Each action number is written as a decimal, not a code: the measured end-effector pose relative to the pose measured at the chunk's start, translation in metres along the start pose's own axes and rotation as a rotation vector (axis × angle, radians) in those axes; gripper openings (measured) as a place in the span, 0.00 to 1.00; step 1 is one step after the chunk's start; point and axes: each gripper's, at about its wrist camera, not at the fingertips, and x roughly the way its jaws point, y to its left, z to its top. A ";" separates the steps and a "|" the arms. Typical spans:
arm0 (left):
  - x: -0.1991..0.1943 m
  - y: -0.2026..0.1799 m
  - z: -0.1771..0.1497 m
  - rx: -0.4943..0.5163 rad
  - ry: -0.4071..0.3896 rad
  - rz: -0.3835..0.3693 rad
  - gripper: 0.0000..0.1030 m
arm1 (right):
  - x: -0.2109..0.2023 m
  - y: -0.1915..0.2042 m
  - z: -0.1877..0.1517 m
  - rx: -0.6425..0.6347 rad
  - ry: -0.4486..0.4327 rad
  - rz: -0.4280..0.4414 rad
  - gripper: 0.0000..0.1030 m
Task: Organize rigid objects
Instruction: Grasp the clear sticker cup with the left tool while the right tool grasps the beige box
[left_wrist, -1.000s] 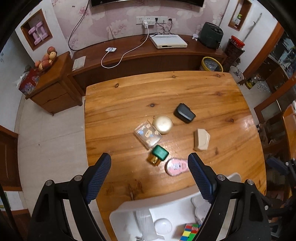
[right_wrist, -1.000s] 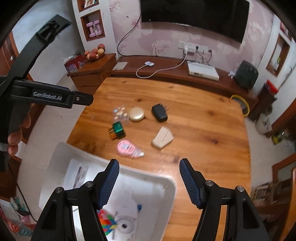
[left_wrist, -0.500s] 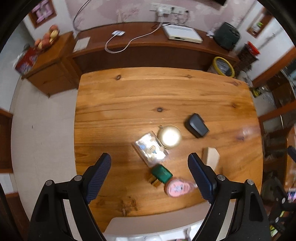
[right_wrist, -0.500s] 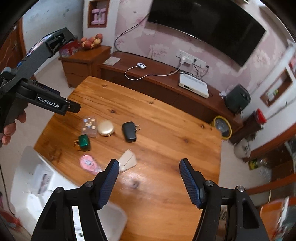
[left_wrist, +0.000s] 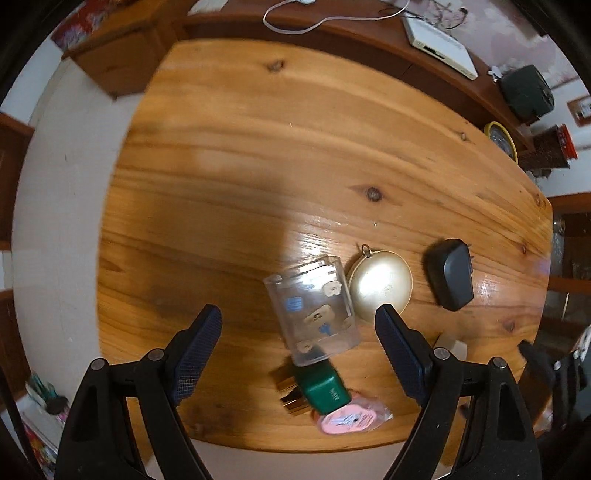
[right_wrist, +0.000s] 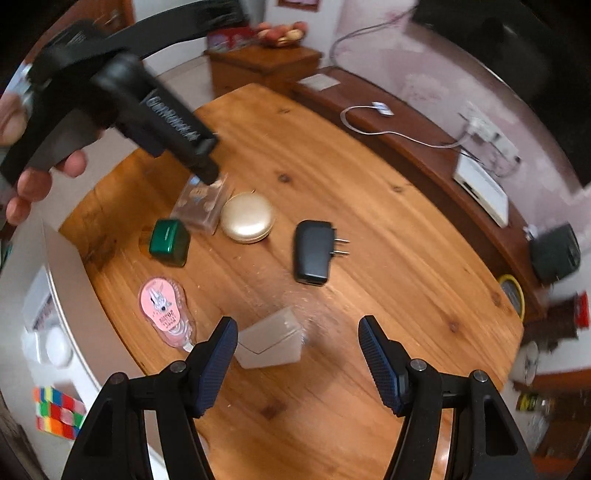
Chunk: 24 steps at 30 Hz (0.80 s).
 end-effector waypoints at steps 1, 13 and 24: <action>0.004 -0.001 0.001 -0.009 0.010 -0.003 0.84 | 0.004 0.001 0.000 -0.014 0.001 0.011 0.67; 0.023 0.004 -0.005 -0.092 0.057 -0.001 0.84 | 0.025 -0.004 -0.008 -0.103 0.021 0.128 0.67; 0.017 0.020 -0.017 -0.108 0.052 0.010 0.84 | 0.032 0.020 -0.015 -0.233 0.037 0.098 0.68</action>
